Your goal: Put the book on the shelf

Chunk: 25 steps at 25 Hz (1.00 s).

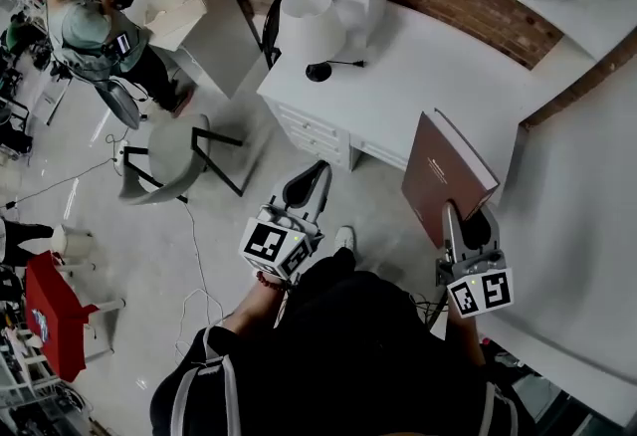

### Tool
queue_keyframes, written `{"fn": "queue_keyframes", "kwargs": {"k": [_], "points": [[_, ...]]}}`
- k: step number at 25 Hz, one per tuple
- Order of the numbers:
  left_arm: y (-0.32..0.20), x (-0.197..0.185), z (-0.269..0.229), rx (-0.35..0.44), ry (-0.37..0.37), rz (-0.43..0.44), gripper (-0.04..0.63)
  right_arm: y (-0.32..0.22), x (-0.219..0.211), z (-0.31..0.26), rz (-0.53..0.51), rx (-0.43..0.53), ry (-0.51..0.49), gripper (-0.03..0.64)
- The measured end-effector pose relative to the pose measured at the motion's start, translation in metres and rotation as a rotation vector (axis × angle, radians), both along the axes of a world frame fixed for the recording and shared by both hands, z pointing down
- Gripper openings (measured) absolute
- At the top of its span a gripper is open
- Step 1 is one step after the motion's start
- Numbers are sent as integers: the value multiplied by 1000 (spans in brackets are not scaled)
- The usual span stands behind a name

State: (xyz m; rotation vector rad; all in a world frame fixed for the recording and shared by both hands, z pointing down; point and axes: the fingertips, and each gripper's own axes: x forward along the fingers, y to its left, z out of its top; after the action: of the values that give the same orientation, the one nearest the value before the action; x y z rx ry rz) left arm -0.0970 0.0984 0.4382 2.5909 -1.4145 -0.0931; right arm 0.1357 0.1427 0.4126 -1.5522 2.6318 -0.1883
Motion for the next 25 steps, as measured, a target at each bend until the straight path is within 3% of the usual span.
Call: {"fn": "queue_keyframes", "kwargs": {"k": [6, 17, 25], "points": [[-55, -22, 0, 20, 25, 20, 32, -50, -24, 0, 12, 11, -13, 149], [-71, -19, 18, 0, -7, 59, 32, -65, -26, 2, 27, 22, -36, 149], [-110, -17, 7, 12, -19, 45, 32, -108, -25, -4, 14, 38, -49, 149]]}}
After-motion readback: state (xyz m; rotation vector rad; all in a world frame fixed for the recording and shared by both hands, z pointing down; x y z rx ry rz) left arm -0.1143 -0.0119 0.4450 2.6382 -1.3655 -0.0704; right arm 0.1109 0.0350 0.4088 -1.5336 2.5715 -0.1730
